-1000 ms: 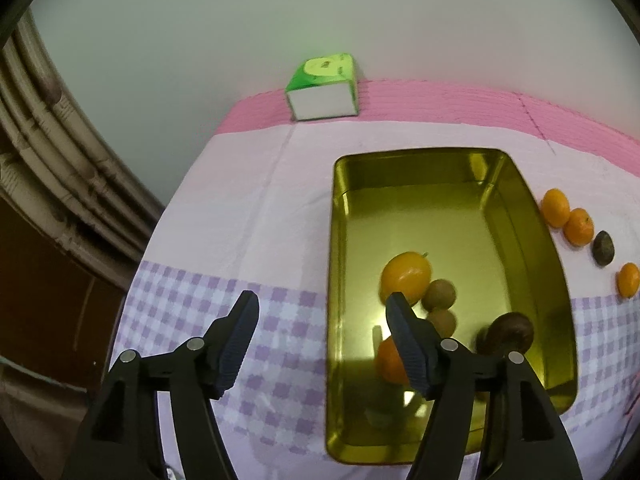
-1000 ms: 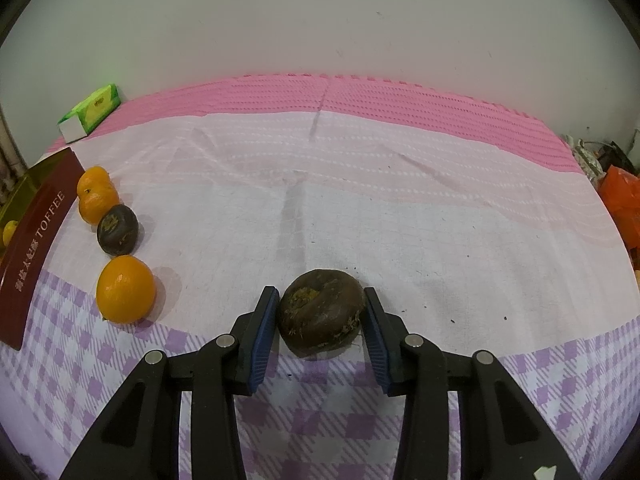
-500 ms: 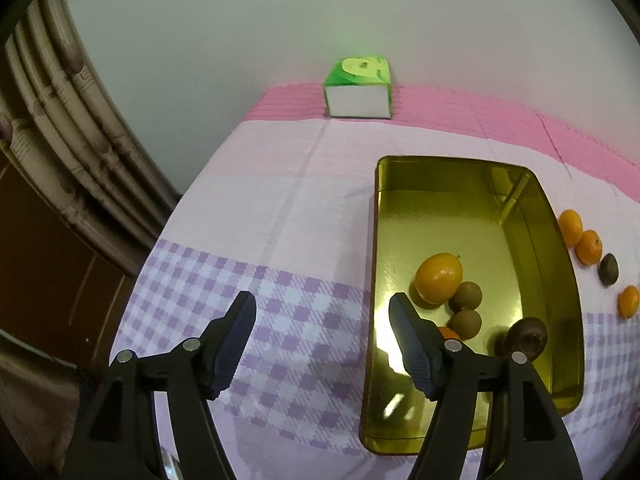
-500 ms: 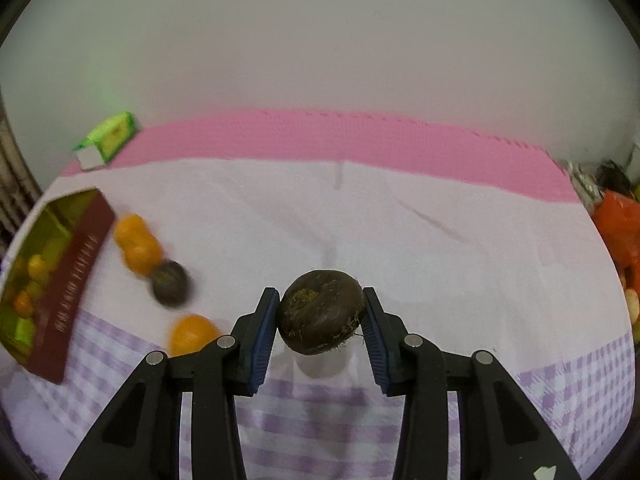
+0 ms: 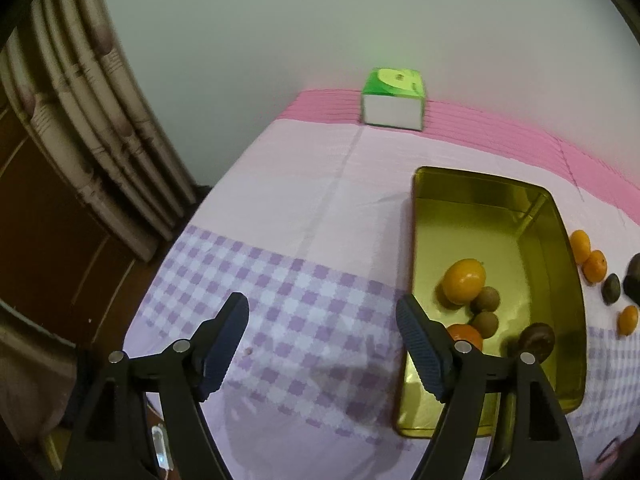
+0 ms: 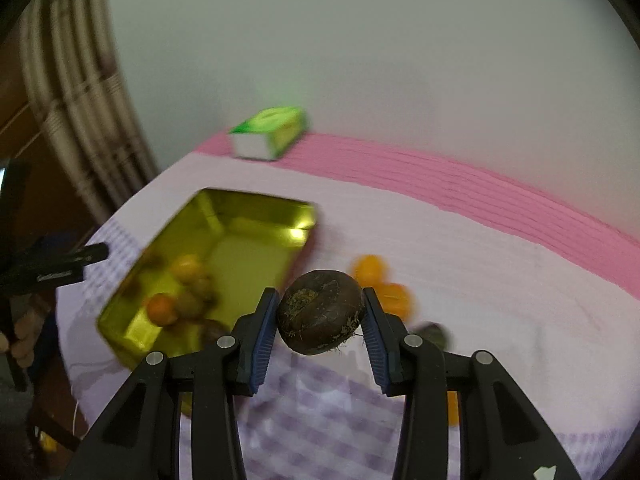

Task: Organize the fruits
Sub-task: 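Carry the passion fruit into the gold tin with the right gripper and release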

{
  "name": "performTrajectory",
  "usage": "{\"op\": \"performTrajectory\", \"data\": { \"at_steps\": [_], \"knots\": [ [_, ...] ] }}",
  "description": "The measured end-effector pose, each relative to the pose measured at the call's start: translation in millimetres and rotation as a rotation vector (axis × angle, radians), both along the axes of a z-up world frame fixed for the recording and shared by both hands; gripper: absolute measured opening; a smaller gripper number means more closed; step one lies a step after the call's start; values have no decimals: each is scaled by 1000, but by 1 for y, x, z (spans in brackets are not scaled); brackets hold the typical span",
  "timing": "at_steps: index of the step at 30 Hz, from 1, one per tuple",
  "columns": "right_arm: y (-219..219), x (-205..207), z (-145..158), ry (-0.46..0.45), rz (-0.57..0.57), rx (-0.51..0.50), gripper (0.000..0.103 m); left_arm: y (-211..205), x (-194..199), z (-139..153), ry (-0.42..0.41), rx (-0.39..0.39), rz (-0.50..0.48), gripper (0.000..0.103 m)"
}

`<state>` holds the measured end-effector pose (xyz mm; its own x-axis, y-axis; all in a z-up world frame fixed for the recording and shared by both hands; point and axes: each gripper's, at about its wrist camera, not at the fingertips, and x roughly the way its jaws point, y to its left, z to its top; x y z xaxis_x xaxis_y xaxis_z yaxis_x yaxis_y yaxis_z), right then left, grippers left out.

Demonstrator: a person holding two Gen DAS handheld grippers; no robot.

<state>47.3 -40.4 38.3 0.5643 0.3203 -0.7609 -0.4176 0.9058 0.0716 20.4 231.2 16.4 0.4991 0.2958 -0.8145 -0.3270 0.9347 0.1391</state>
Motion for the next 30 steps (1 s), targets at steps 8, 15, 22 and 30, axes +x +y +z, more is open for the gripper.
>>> {"op": "performTrajectory", "data": {
  "at_steps": [8, 15, 22, 30],
  "knots": [
    [73, -3, -23, 51, 146, -28, 38, 25, -12, 3, -16, -58, 86, 77],
    [103, 1, -39, 83, 185, -59, 38, 29, -11, 1, -10, -71, 94, 77],
    [113, 7, -51, 103, 192, -86, 38, 29, -10, -1, -5, -72, 95, 77],
    [118, 9, -62, 124, 199, -111, 38, 30, -9, -4, 3, -73, 90, 77]
  ]
}}
